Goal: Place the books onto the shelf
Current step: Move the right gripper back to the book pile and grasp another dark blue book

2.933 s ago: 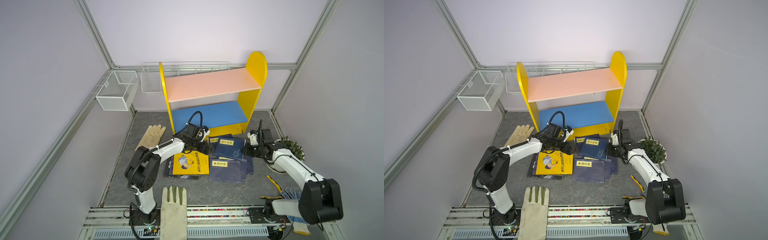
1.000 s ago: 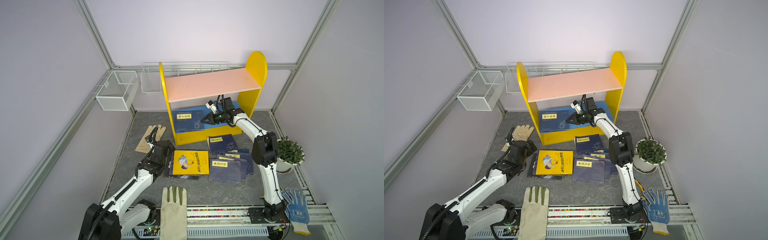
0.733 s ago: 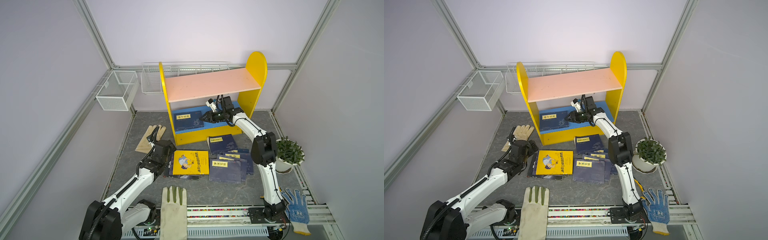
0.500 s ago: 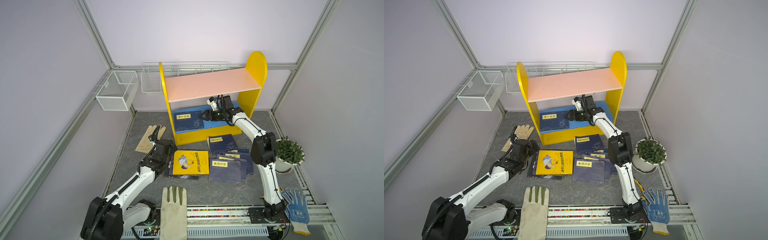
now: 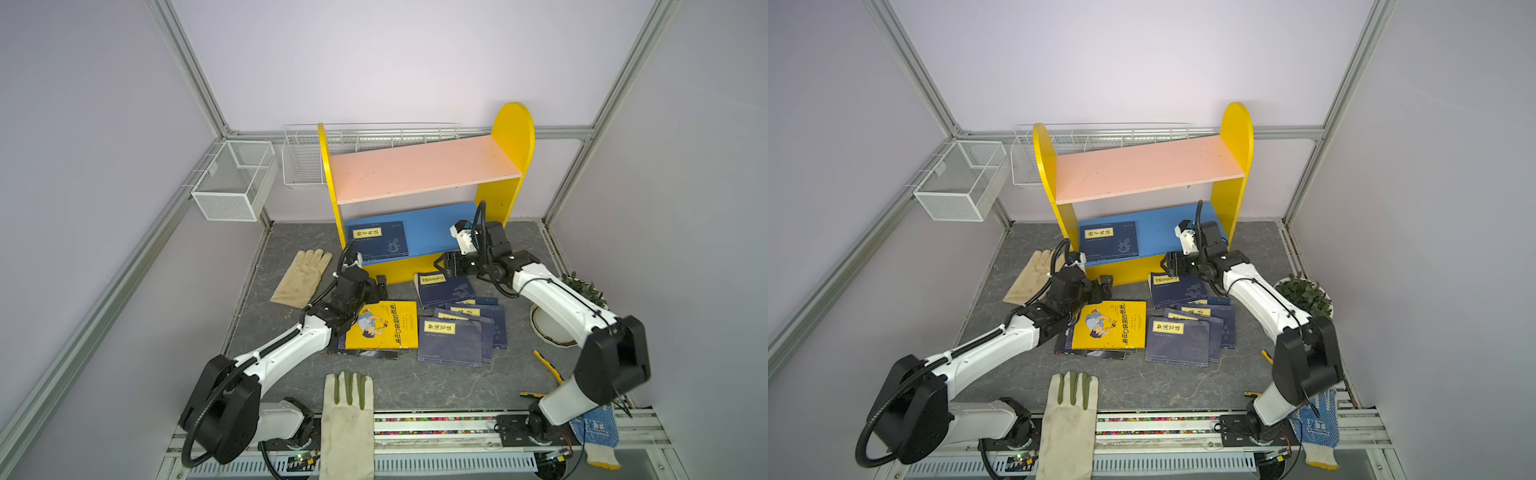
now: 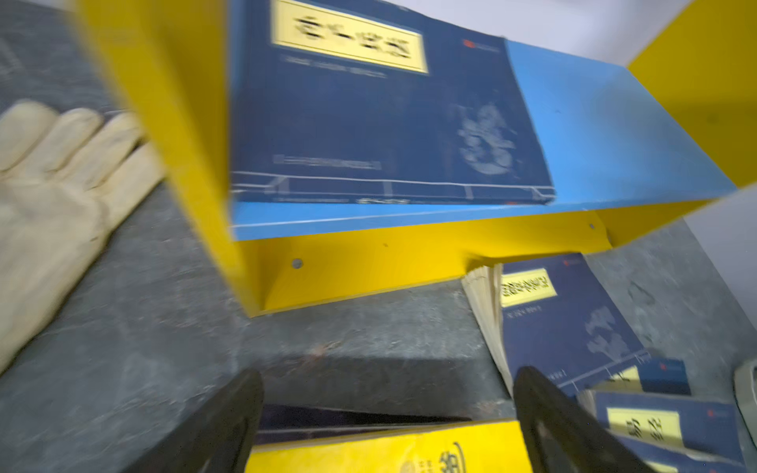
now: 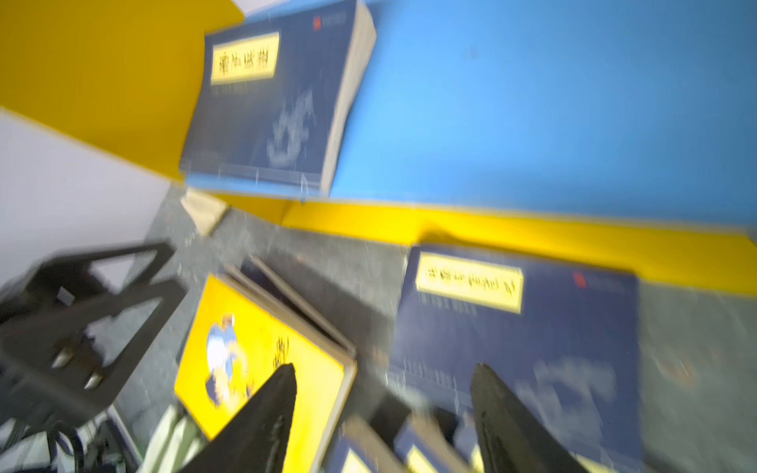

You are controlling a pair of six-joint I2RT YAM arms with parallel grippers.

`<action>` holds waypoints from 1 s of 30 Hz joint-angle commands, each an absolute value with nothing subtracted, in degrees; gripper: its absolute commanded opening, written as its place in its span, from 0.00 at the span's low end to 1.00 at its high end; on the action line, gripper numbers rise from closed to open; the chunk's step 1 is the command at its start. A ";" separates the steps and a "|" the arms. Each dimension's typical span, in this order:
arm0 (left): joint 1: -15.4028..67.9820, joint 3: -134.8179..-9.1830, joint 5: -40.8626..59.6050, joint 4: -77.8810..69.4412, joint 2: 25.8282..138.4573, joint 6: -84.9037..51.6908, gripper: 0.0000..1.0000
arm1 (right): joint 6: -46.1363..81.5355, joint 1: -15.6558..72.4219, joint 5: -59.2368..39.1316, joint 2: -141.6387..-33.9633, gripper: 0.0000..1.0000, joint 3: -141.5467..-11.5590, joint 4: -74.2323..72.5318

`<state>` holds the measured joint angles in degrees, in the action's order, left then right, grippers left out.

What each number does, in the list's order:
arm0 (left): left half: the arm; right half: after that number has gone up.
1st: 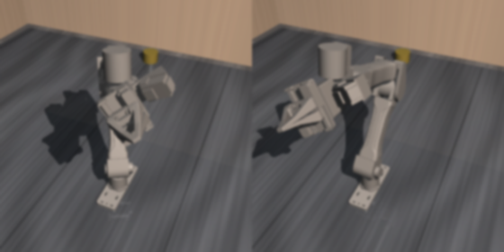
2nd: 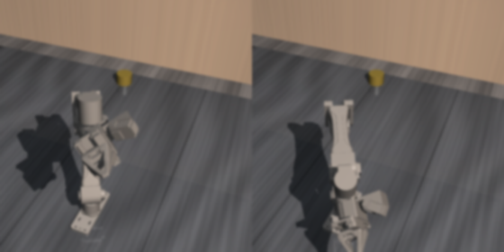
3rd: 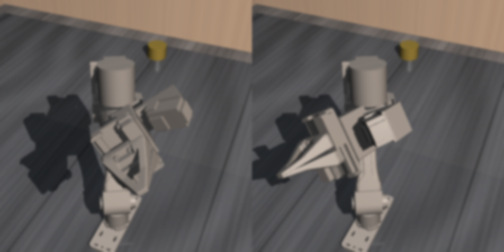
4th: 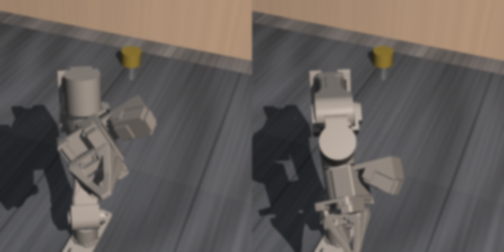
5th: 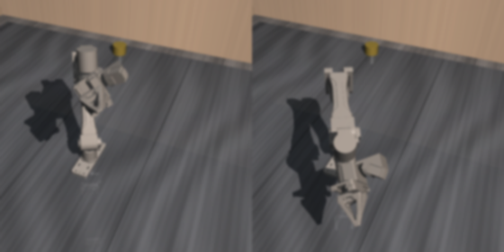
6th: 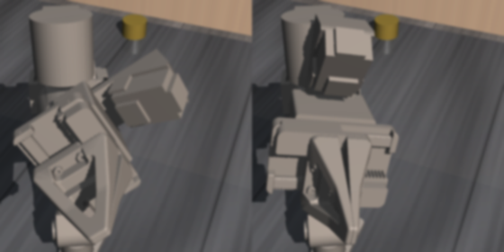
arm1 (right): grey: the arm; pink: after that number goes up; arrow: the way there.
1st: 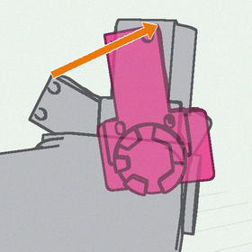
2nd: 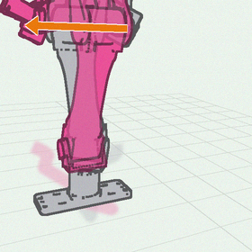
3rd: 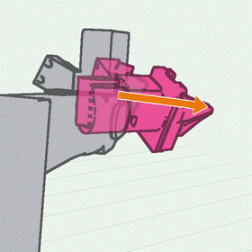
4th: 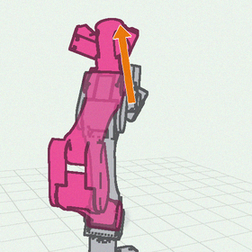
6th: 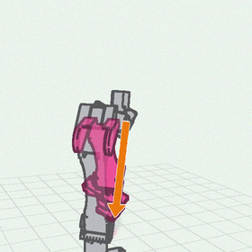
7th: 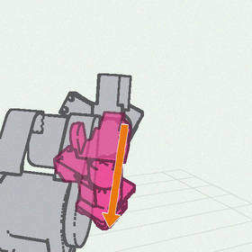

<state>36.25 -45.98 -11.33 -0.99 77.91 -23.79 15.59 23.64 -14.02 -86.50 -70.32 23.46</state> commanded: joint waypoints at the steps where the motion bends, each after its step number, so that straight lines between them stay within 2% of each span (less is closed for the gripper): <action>1: 38.54 -49.72 -2.15 -5.73 83.09 -13.35 0.96 | 16.78 23.66 -10.72 -80.88 0.70 -62.39 33.14; 5: 42.07 -56.62 5.93 -1.56 91.24 -4.78 0.96 | 17.84 23.00 -10.86 -76.63 0.71 -56.85 44.69; 8: 45.23 -62.07 7.28 4.93 96.82 1.37 0.96 | 19.28 22.18 -12.13 -74.87 0.70 -52.25 47.78; 15: 48.10 -65.12 5.57 8.57 102.51 4.91 0.96 | 21.77 18.37 -18.52 -74.24 0.70 -42.40 43.78; 21: 48.31 -65.95 5.80 10.22 104.29 5.86 0.95 | 19.99 14.28 -21.55 -77.43 0.69 -40.02 40.57; 30: 48.34 -67.04 3.61 11.64 108.50 8.81 0.95 | 19.24 13.81 -23.94 -78.72 0.67 -38.84 35.29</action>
<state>48.27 -65.43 4.54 8.99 106.74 6.09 20.51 14.06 -22.55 -77.32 -39.86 38.76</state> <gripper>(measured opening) 0.948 0.671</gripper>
